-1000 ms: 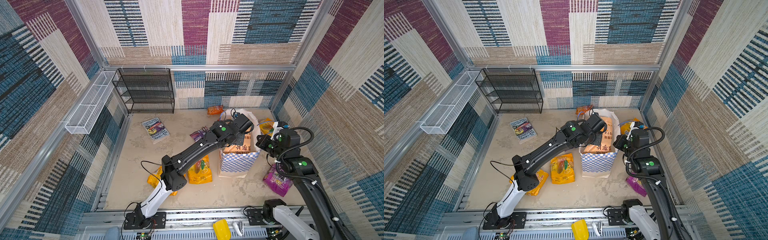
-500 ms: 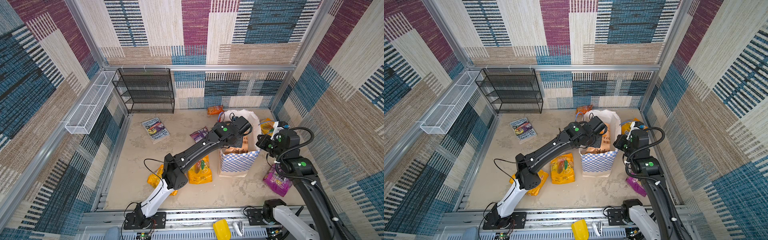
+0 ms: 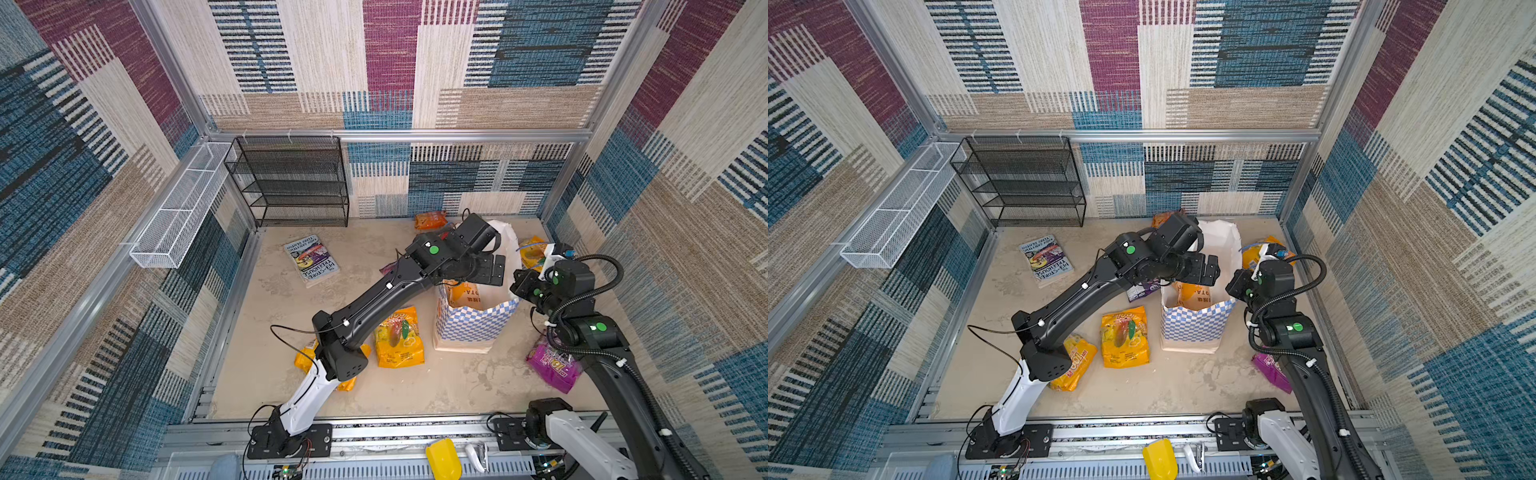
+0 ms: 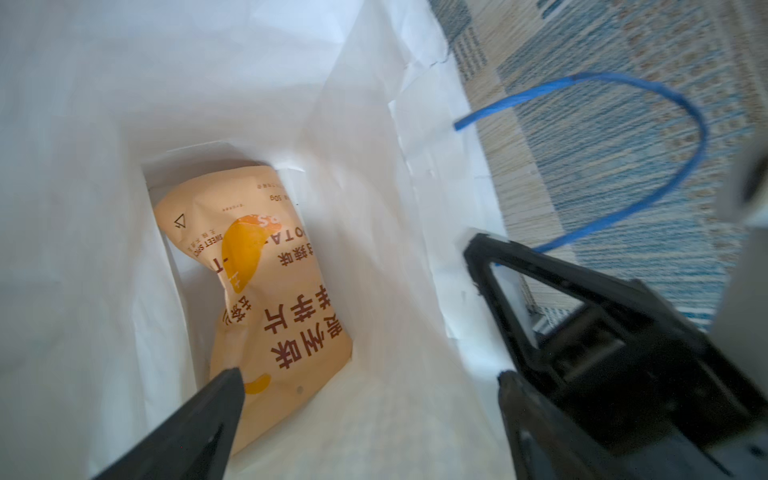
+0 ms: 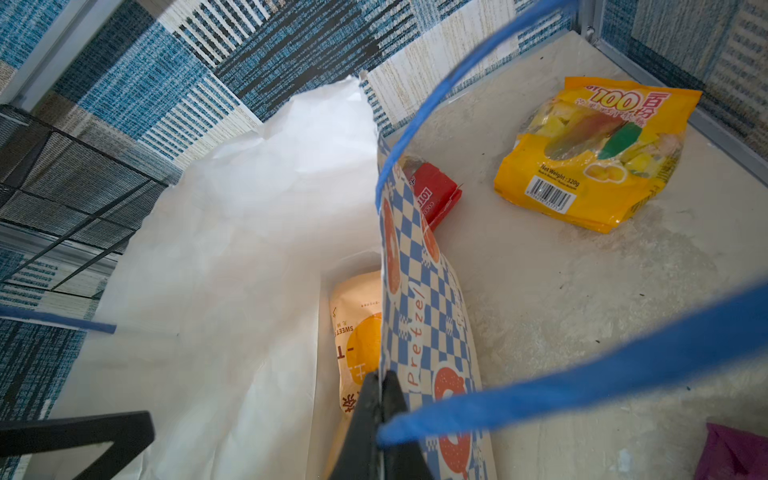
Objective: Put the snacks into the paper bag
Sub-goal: 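Lower the chip bag into the paper bag and open the left gripper, then raise the left gripper out of the paper bag and draw it back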
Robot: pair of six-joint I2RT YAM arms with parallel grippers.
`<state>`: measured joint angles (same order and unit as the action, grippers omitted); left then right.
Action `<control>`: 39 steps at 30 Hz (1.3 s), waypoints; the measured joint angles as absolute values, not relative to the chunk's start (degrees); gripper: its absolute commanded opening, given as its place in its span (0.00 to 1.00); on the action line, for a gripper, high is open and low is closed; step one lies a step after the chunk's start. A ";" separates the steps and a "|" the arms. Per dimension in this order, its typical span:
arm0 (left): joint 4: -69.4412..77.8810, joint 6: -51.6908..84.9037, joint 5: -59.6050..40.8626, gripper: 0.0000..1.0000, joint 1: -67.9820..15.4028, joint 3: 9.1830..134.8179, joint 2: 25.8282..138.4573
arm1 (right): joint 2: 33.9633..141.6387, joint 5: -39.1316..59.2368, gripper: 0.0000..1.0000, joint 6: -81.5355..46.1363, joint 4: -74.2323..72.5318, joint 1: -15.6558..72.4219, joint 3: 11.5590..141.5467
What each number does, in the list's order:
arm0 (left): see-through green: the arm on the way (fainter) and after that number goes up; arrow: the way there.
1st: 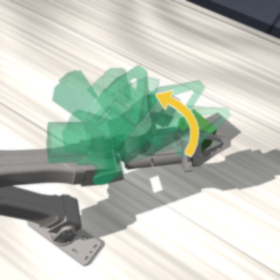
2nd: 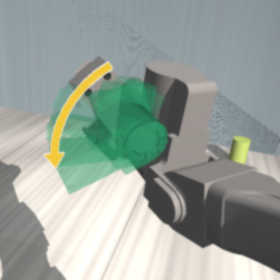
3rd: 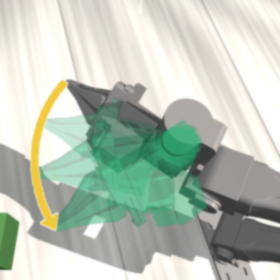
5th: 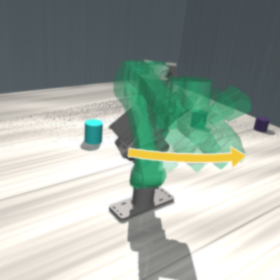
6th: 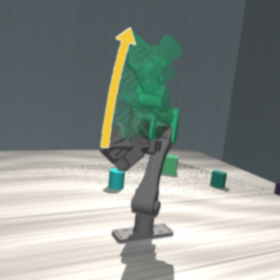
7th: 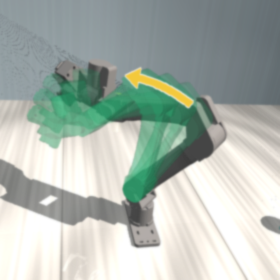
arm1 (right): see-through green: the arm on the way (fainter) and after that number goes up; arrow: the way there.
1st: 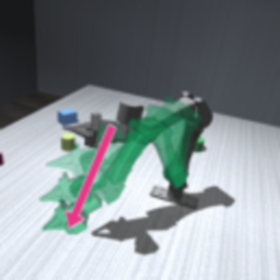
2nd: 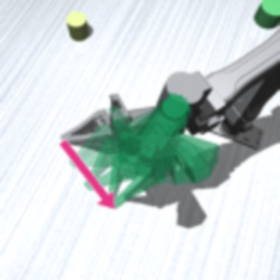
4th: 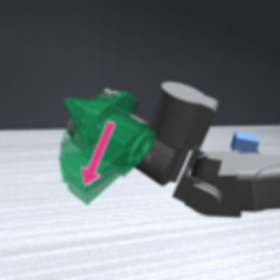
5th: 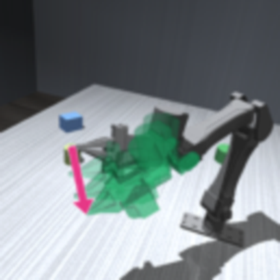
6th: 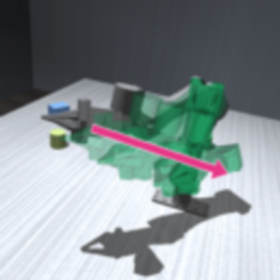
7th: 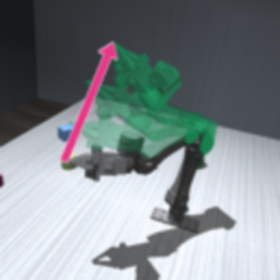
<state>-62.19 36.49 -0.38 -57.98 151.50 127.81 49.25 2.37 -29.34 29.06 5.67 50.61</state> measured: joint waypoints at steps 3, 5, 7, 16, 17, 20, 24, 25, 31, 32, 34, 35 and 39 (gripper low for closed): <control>-61.14 35.22 -3.03 0.99 -57.87 151.52 125.54 | 49.25 2.44 0.00 -29.15 29.19 5.72 50.96; -59.99 34.26 -4.38 0.99 -57.80 151.52 123.83 | 49.25 2.61 0.00 -28.86 29.30 5.72 51.31; -59.27 33.67 -6.26 0.99 -57.76 151.55 122.19 | 49.41 2.92 0.00 -28.56 29.41 5.72 51.42; -56.34 29.56 -12.47 0.99 -57.76 146.15 111.37 | 50.59 3.46 0.00 -27.55 29.50 5.76 52.23; -56.31 29.04 -12.58 0.99 -57.74 144.68 109.78 | 50.68 3.46 0.00 -27.53 29.54 5.76 52.23; -55.83 27.16 -12.49 0.99 -57.52 138.61 103.63 | 50.85 3.42 0.00 -26.96 29.82 5.76 52.23; -55.35 25.47 -10.41 0.99 -57.49 126.34 92.99 | 51.00 2.79 0.00 -26.89 29.95 5.76 52.25; -55.13 25.30 -8.91 0.99 -57.49 122.67 89.97 | 50.96 2.42 0.00 -26.87 30.00 5.76 52.25; -53.84 25.89 2.09 0.99 -54.68 97.27 69.71 | 50.72 1.34 0.00 -25.82 30.89 5.76 52.12; -53.25 26.55 3.62 0.99 -53.74 93.23 66.41 | 50.81 1.28 0.00 -25.58 30.92 5.76 52.12; -53.32 28.45 5.98 0.99 -51.18 86.06 60.47 | 51.27 1.37 0.00 -25.39 30.83 5.76 52.10; -53.45 29.74 6.70 0.99 -49.23 82.24 57.43 | 51.55 1.50 0.00 -25.19 30.68 5.76 51.96; -55.40 35.07 7.51 0.99 -41.89 71.29 50.41 | 51.94 1.98 0.00 -24.99 29.39 5.76 50.89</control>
<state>-55.40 35.07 7.51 -41.89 71.29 50.41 51.94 1.98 -24.99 29.39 5.76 50.89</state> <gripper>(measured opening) 0.992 0.052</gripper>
